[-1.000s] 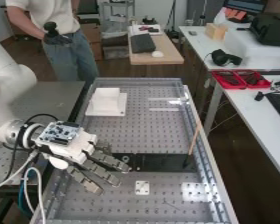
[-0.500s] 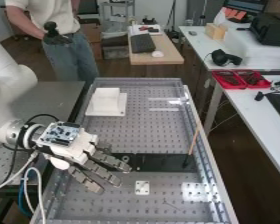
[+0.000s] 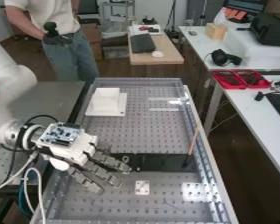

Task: Grab the larger nut and place it in the white container

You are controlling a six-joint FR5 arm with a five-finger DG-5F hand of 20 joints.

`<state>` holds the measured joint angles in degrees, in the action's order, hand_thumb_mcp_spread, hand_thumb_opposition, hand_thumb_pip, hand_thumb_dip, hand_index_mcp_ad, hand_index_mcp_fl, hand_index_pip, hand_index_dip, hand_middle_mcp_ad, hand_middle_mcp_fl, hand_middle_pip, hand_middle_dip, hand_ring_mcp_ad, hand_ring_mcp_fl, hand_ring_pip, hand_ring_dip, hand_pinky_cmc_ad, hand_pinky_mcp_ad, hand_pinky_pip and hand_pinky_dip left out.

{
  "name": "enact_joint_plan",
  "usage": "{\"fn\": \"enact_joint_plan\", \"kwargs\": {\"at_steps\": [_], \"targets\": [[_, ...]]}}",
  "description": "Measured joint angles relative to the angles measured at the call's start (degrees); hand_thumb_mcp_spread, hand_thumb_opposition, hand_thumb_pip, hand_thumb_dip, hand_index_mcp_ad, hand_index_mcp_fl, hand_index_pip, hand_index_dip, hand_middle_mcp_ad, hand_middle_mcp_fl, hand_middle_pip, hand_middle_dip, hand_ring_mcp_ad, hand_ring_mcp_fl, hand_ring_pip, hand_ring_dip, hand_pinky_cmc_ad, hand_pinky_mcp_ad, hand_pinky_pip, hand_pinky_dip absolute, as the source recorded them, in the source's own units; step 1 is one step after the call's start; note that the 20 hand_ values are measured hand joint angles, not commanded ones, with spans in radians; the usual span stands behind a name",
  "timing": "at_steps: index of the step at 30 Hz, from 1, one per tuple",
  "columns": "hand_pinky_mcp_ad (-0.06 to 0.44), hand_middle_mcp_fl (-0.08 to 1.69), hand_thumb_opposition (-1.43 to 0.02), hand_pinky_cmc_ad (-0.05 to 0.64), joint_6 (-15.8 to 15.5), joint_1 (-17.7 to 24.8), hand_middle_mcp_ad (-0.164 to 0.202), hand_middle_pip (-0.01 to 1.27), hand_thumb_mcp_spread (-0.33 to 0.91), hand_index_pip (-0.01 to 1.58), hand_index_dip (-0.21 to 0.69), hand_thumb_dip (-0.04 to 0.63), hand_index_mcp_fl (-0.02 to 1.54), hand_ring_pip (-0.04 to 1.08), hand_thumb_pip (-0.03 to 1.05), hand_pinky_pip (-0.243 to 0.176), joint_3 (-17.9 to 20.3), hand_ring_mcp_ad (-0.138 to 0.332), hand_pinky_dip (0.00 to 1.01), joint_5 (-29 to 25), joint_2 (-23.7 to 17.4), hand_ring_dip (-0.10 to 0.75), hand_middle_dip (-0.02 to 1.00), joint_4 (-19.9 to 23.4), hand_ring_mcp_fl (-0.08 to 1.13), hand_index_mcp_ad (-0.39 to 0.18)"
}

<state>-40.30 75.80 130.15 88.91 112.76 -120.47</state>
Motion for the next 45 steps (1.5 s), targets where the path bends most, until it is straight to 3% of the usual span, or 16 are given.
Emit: {"fn": "enact_joint_plan", "kwargs": {"at_steps": [25, 45], "targets": [[0.312, 0.01, -0.85, 0.354, 0.27, -0.32, 0.082, 0.14, 0.34, 1.56, 0.112, 0.188, 0.16, 0.18, 0.76, -0.105, -0.69, 0.178, 0.66, 0.47, -0.09, 0.124, 0.22, -0.43, 0.00, -0.138], [0.312, 0.01, -0.85, 0.354, 0.68, 0.66, 0.082, 0.14, 0.34, 1.56, 0.112, 0.188, 0.05, 0.20, 0.79, -0.105, 0.13, 0.176, 0.70, -1.07, -0.33, 0.110, 0.22, -0.60, 0.00, -0.138]]}}
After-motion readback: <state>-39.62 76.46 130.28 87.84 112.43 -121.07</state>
